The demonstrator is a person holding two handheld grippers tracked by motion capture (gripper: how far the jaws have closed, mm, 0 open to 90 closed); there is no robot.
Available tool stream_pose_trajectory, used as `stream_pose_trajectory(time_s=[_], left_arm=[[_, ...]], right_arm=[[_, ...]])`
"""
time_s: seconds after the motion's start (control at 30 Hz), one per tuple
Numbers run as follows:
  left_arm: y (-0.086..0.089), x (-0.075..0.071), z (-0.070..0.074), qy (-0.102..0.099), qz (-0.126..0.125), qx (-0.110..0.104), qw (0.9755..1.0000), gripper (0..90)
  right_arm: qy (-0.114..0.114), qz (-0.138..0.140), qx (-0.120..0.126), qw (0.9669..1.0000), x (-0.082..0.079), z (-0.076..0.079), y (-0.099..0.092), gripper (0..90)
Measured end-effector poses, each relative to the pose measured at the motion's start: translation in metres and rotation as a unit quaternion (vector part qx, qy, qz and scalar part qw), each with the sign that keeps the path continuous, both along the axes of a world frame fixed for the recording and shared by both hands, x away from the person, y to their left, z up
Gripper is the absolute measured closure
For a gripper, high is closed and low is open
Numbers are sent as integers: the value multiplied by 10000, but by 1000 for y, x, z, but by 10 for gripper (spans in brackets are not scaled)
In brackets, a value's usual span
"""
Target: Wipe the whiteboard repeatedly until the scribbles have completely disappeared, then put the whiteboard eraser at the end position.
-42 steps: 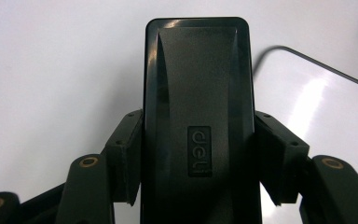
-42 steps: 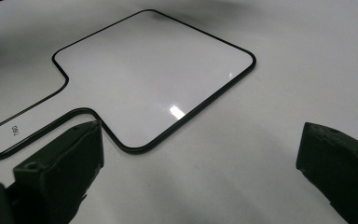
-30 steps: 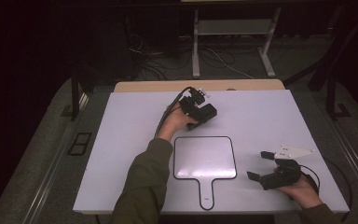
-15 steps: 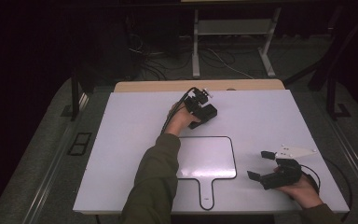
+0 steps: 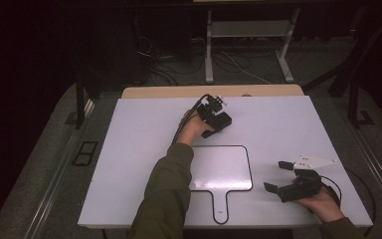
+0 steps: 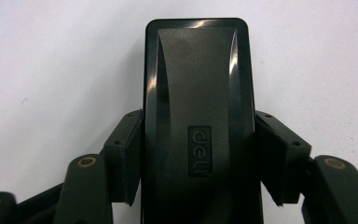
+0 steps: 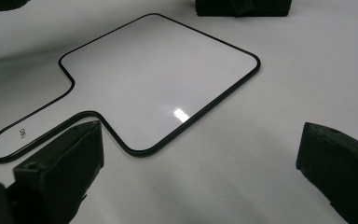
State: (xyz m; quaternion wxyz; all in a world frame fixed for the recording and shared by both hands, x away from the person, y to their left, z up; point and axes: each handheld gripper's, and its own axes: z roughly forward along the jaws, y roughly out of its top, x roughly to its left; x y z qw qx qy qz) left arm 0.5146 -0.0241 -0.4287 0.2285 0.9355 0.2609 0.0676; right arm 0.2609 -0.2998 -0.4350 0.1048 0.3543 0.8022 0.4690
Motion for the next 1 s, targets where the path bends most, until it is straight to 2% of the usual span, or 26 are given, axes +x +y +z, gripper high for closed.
stream_pose_trajectory(time_s=[0.1,0.2,0.27,0.37,0.67,0.83,0.9,0.93,1.0], left_arm=[[-2,-1,-3,-41,-26,59,10000,287],[-1,-1,-1,-112,44,20,9999,260],[0,0,1,-106,47,-137,9998,251],[0,-2,5,-77,53,-220,9997,219],[9,-6,19,-135,136,-647,9977,156],[14,-14,24,-234,129,-862,9959,131],[18,-16,27,-335,-24,-904,9953,126],[18,-22,28,-335,171,-1041,9939,123],[22,-26,32,-374,104,-1054,9937,119]], right_arm=[[1,1,-1,10000,0,0,0,0],[-1,-3,7,10000,0,0,0,0],[-4,-8,11,10000,0,0,-1,0],[0,-2,6,10000,0,0,-1,0],[14,-2,-9,10000,1,-1,0,0],[18,-6,0,10000,1,-1,0,0],[18,3,1,10000,2,-1,0,0],[7,7,-1,10000,2,-2,0,0],[36,13,-15,10000,3,-3,-1,0]])
